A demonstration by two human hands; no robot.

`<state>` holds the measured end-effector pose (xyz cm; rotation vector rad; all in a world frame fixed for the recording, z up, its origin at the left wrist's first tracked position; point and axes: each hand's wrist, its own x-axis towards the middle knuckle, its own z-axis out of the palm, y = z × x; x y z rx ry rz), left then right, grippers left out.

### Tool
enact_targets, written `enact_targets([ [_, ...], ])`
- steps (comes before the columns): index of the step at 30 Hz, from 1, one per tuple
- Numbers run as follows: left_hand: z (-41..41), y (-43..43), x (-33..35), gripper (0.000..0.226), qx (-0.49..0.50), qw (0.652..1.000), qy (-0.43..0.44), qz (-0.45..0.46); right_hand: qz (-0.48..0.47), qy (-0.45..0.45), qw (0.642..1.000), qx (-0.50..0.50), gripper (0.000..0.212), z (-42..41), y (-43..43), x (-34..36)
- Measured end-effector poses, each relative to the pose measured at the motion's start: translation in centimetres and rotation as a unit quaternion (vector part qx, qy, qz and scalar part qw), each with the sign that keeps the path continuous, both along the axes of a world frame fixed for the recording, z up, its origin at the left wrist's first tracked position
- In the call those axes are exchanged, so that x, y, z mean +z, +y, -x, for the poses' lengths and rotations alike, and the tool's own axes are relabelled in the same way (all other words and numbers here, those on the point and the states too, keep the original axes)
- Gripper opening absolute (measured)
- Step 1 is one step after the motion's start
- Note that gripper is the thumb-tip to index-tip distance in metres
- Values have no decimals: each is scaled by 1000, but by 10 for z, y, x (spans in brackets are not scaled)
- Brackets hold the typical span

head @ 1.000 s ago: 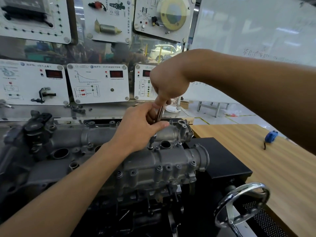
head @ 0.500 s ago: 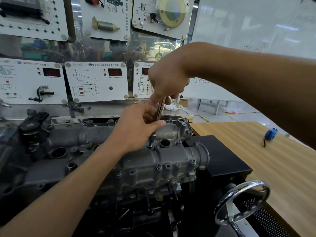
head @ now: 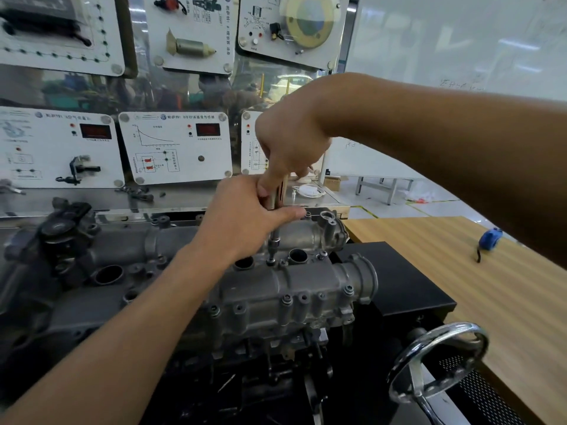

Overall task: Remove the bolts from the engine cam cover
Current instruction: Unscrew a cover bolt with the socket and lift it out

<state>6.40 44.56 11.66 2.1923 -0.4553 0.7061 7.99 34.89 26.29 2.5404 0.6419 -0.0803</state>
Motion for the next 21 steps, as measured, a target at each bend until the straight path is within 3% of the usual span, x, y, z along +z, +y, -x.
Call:
enact_targets([
  [2, -1, -1, -3, 51, -5, 1000, 18, 3, 12, -6, 1000, -2, 48, -3, -1, 1],
  [4, 0, 4, -3, 36, -89, 992, 87, -11, 19, -8, 1000, 15, 40, -5, -2, 1],
  [6, 0, 8, -1, 21, -154, 981, 112, -27, 19, -15, 999, 26, 46, -2, -2, 1],
  [8, -2, 6, 3, 11, -119, 991, 64, -13, 15, -7, 1000, 10, 58, -2, 0, 1],
  [10, -3, -1, 5, 40, -19, 1000, -1, -9, -1, 11, 1000, -12, 59, -5, 1, 0],
  [12, -5, -4, 3, 47, 16, 1000, -6, -4, 1, -3, 1000, -17, 52, -8, 0, -1],
  [15, -3, 2, 4, 24, -128, 984, 121, -1, 16, -4, 1000, 2, 37, -8, -5, 0],
  [17, -3, 7, 4, 17, -172, 978, 119, -7, 18, -6, 1000, 17, 42, -4, -5, 2],
  [19, -2, 1, 4, 12, -99, 994, 43, -14, 11, -2, 1000, 10, 52, -2, 0, 3],
  [21, -2, -10, 3, 38, -9, 1000, -3, -7, -7, 15, 1000, -3, 45, -4, 4, 4],
])
